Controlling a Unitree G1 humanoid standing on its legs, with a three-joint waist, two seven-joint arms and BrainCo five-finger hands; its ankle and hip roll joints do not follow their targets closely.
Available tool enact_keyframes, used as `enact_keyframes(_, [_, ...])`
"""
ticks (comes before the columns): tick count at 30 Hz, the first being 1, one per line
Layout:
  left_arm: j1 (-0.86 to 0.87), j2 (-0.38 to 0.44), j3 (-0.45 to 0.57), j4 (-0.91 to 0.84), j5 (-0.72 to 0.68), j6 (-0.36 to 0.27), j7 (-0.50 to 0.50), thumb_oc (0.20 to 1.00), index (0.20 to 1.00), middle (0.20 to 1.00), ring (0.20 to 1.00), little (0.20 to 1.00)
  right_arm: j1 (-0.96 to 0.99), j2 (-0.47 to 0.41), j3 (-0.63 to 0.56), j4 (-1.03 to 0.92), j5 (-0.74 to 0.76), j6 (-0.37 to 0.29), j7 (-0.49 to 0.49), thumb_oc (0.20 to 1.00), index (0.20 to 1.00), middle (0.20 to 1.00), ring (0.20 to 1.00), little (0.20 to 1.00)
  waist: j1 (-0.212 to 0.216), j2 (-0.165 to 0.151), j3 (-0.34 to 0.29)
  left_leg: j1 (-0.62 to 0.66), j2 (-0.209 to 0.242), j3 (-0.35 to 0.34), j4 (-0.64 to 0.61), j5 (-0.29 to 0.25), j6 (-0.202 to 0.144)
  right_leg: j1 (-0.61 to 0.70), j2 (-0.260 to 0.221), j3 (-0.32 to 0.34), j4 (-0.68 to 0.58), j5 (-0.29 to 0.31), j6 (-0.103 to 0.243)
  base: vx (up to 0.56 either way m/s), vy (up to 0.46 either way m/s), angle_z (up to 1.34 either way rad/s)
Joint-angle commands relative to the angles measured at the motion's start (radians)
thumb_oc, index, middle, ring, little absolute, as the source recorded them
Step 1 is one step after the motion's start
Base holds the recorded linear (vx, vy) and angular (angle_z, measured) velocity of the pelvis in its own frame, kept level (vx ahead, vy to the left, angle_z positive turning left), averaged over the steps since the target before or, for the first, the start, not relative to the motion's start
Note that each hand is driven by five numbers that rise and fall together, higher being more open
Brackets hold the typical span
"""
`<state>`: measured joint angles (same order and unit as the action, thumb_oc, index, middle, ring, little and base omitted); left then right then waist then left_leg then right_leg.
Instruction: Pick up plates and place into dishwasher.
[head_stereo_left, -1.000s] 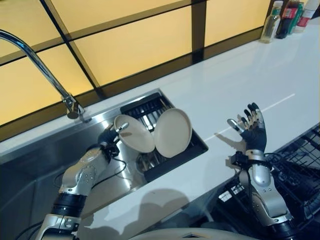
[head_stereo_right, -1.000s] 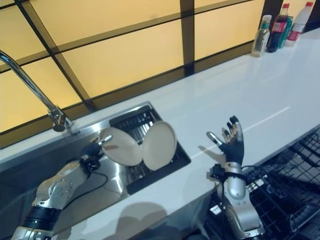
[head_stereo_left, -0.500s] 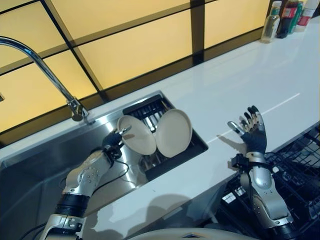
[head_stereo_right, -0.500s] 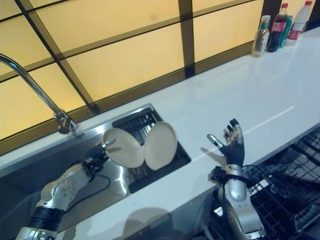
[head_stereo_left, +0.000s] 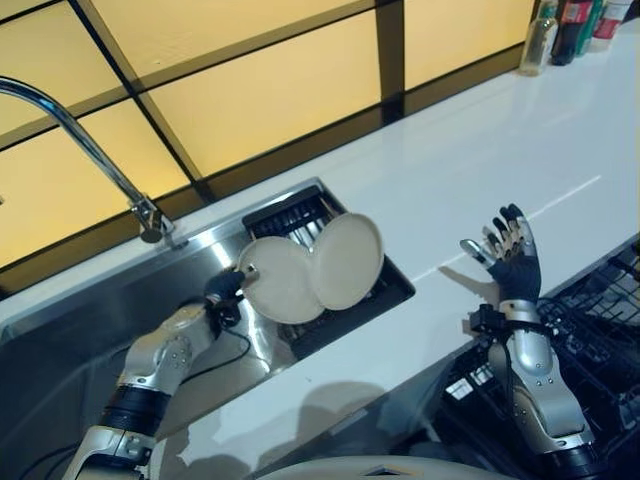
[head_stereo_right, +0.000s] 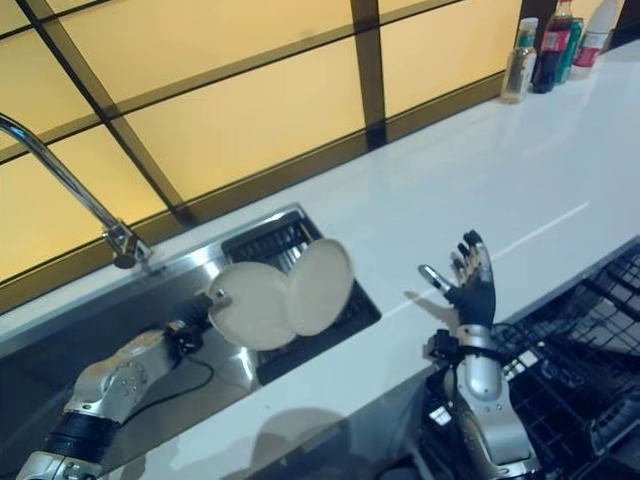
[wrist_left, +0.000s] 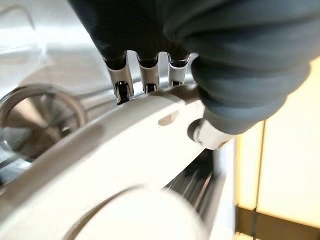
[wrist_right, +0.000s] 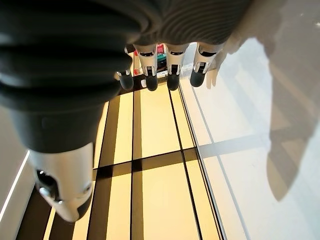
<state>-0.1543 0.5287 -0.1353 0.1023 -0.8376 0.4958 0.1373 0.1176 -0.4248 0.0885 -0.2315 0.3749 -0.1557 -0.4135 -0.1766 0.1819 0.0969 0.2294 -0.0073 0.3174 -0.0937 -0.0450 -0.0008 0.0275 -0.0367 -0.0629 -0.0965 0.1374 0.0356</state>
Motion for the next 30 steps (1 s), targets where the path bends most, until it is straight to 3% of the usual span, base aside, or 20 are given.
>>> enact_keyframes(1, [-0.054,0.041,0.021,0.011,0.014,-0.035,-0.026,0.2,0.2,0.2,0.2,0.2,-0.018,-0.001,0.004,-0.026,-0.003,-0.045,0.008,1.0,1.0,1.0,1.0,1.0,-0.016,-0.029,-0.012,-0.046,-0.047,-0.024,0.027,-0.024,0.046,0.043,-0.048,0.009,0.014,-0.094,0.081,0.0,0.0,0.0])
enact_keyframes(8, [-0.06,0.051,0.021,0.005,0.028,-0.051,-0.038,0.2,0.2,0.2,0.2,0.2,-0.024,0.001,0.01,-0.028,-0.006,-0.042,-0.007,1.0,1.0,1.0,1.0,1.0,-0.007,-0.038,-0.017,-0.048,-0.045,-0.033,0.025,-0.022,0.044,0.046,-0.046,0.003,0.011,-0.095,0.079,0.0,0.0,0.0])
enact_keyframes(10, [-0.064,0.059,0.031,0.004,0.074,-0.091,-0.005,0.2,0.2,0.2,0.2,0.2,-0.025,0.0,0.01,-0.024,-0.004,-0.044,-0.008,1.0,1.0,1.0,1.0,1.0,-0.005,-0.039,-0.018,-0.047,-0.044,-0.037,0.021,-0.021,0.043,0.047,-0.045,0.002,0.01,-0.096,0.078,0.0,0.0,0.0])
enact_keyframes(14, [-0.103,0.131,0.091,0.003,0.316,-0.276,0.146,0.2,0.2,0.2,0.2,0.2,-0.026,0.0,0.005,-0.022,0.0,-0.043,-0.011,1.0,1.0,1.0,1.0,1.0,-0.001,-0.046,-0.026,-0.048,-0.043,-0.041,0.017,-0.019,0.042,0.047,-0.045,0.001,0.01,-0.099,0.079,0.0,0.0,0.0])
enact_keyframes(16, [-0.129,0.166,0.143,-0.011,0.375,-0.325,0.228,0.2,0.2,0.2,0.2,0.2,-0.019,0.007,0.002,-0.023,0.001,-0.044,-0.009,1.0,1.0,1.0,1.0,1.0,0.002,-0.055,-0.031,-0.05,-0.04,-0.042,0.016,-0.018,0.04,0.046,-0.044,-0.001,0.01,-0.1,0.079,-0.01,-0.017,0.0])
enact_keyframes(22, [-0.095,0.114,0.214,-0.152,0.56,-0.447,0.445,0.2,0.2,0.2,0.2,0.2,-0.004,0.042,0.002,-0.027,-0.009,-0.061,-0.024,1.0,1.0,1.0,1.0,1.0,0.032,-0.091,-0.041,-0.061,-0.032,-0.066,0.013,-0.014,0.035,0.046,-0.04,-0.014,0.009,-0.104,0.074,-0.03,-0.051,0.01])
enact_keyframes(30, [-0.061,0.066,0.244,-0.215,0.713,-0.546,0.612,0.2,0.2,0.2,0.2,0.2,-0.025,0.055,0.031,-0.02,-0.015,-0.058,-0.071,1.0,1.0,1.0,1.0,1.0,0.064,-0.119,-0.047,-0.055,-0.025,-0.094,0.012,-0.015,0.031,0.063,-0.038,-0.036,0.009,-0.112,0.069,-0.01,-0.016,0.02])
